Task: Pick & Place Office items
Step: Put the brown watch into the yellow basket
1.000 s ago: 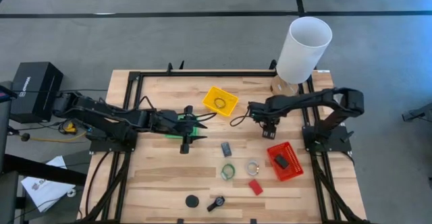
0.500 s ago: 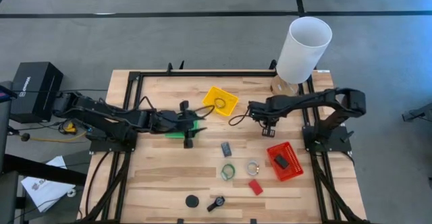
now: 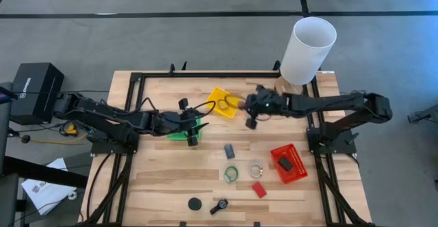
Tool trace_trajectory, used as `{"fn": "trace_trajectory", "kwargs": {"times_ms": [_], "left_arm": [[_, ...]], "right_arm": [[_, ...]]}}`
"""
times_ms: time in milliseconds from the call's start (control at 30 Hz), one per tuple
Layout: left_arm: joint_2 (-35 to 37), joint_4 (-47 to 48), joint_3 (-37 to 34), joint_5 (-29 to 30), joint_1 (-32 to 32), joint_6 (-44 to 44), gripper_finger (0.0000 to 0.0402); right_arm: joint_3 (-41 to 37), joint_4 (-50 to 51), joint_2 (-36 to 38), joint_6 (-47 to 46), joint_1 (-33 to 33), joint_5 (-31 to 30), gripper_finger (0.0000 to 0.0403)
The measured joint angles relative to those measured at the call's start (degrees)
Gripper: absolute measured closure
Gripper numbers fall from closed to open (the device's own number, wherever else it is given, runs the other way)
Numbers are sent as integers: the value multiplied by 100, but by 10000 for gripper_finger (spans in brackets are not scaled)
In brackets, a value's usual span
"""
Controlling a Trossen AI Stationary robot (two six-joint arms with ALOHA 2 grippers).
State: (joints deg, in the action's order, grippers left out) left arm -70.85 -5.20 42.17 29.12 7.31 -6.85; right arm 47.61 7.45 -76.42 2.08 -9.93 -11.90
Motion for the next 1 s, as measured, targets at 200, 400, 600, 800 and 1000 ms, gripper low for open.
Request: {"fn": "trace_trajectory", "kwargs": {"times_ms": [200,400,600,800,1000], "left_arm": [[0,1,1,0,0,-321,243],[0,-12,2,0,0,-383,243],[0,-17,2,0,0,-385,243],[0,-19,2,0,0,-330,243],[-2,-20,-201,-2,0,-324,243]], "right_arm": [[0,-2335,-245,-14,-226,0,395],[218,-3650,-1179,-59,-507,257,399],[819,-3423,-2204,-556,-643,284,396],[1211,-2597,-2737,-724,-636,134,397],[1444,-1776,-2986,-959,-640,109,395]]}}
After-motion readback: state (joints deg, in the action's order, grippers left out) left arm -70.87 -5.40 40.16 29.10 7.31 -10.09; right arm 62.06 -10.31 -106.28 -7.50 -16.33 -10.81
